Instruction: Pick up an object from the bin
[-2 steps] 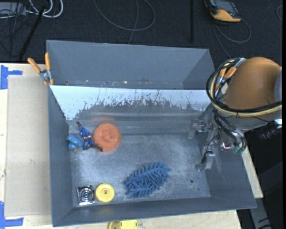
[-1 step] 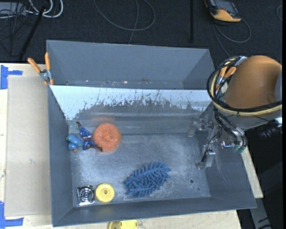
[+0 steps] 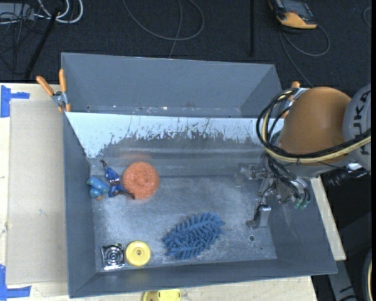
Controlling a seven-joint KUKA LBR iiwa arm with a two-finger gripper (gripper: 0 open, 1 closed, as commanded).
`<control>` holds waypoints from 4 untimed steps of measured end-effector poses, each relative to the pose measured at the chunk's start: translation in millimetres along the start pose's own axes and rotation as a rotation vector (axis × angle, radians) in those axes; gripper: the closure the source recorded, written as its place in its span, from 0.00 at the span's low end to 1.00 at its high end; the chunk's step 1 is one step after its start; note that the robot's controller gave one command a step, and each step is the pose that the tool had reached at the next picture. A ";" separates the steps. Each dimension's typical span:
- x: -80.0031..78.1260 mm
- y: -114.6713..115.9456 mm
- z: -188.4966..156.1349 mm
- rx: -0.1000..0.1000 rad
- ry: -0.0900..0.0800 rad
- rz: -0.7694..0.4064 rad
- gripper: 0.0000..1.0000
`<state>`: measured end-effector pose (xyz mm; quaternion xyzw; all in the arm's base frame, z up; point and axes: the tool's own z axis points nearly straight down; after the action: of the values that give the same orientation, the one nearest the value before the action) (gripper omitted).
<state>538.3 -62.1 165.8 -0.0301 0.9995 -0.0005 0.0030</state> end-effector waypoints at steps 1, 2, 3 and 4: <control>27.5 -5.3 49.3 -0.003 0.003 -0.156 0.00; 28.4 20.2 76.1 0.000 0.011 -0.182 0.00; 34.7 58.2 85.2 -0.006 0.007 -0.169 0.00; 30.8 95.8 95.9 -0.004 0.005 -0.403 1.00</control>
Offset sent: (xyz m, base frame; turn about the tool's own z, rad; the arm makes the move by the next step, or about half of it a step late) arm -0.0116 0.0880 -0.0908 -0.1310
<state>502.4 31.5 69.6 -0.2297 0.9733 0.0006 0.0001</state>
